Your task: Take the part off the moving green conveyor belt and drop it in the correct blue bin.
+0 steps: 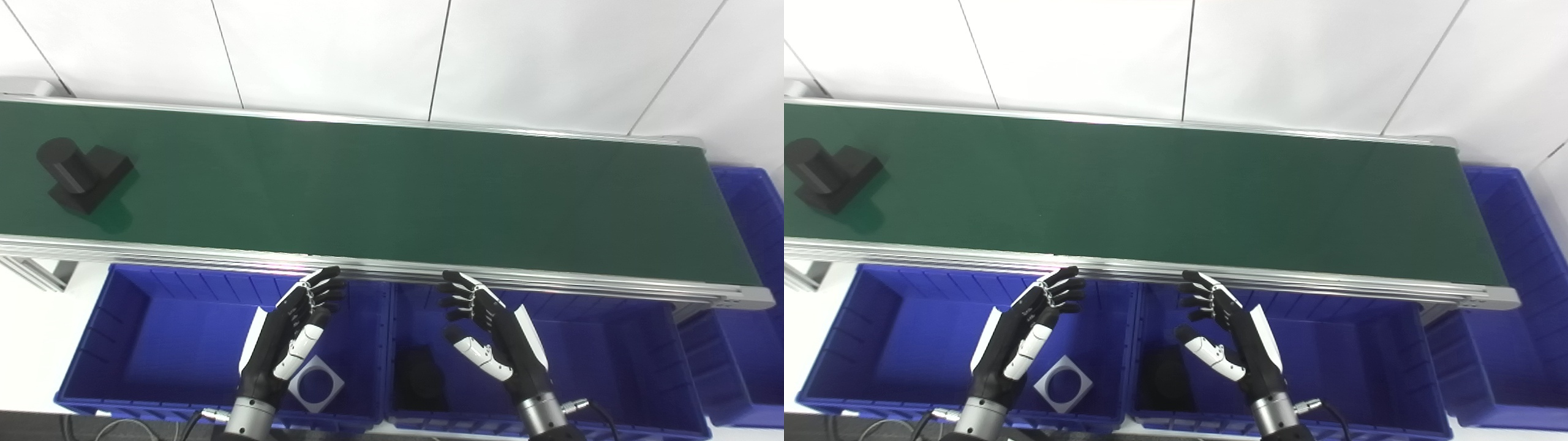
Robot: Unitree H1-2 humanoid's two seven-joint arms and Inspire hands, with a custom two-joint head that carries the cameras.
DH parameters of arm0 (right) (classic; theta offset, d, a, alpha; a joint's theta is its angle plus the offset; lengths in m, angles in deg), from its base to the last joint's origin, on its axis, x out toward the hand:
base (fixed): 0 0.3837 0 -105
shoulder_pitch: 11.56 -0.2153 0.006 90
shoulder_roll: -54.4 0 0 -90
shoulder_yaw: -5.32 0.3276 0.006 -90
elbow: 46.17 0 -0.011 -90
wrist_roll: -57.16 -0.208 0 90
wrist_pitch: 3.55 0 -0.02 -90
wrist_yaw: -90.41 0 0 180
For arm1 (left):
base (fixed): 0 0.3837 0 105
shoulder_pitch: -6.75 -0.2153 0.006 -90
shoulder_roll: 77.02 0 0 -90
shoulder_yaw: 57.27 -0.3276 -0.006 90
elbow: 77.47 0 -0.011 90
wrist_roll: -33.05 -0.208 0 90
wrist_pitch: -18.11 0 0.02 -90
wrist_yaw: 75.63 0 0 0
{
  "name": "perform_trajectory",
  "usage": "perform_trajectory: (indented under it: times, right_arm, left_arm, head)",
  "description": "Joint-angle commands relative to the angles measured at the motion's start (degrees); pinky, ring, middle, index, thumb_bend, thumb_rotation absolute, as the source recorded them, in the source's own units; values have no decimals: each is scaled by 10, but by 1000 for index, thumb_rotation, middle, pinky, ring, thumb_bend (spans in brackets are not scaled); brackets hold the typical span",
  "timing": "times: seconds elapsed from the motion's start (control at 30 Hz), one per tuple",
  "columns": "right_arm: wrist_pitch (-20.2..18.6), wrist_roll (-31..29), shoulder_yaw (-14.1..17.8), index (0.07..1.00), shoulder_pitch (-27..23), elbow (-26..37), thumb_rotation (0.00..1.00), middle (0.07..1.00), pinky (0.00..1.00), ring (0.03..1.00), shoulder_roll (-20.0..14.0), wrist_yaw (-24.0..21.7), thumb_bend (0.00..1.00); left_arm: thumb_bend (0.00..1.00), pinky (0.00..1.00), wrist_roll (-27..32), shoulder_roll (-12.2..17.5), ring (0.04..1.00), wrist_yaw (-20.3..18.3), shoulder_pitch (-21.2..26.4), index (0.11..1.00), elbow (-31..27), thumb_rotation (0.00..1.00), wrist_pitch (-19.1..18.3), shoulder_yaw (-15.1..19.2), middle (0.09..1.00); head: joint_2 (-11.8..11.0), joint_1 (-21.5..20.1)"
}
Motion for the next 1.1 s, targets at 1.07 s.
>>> perform_trajectory:
  times: [1.07]
  right_arm:
    - [87, -35, 15, 832, -66, -131, 712, 773, 623, 712, -41, 5, 546]
  left_arm:
    - [550, 611, -25, -45, 691, 38, 75, 761, 148, 579, 77, -18, 730]
  head:
    - [-157, 183]
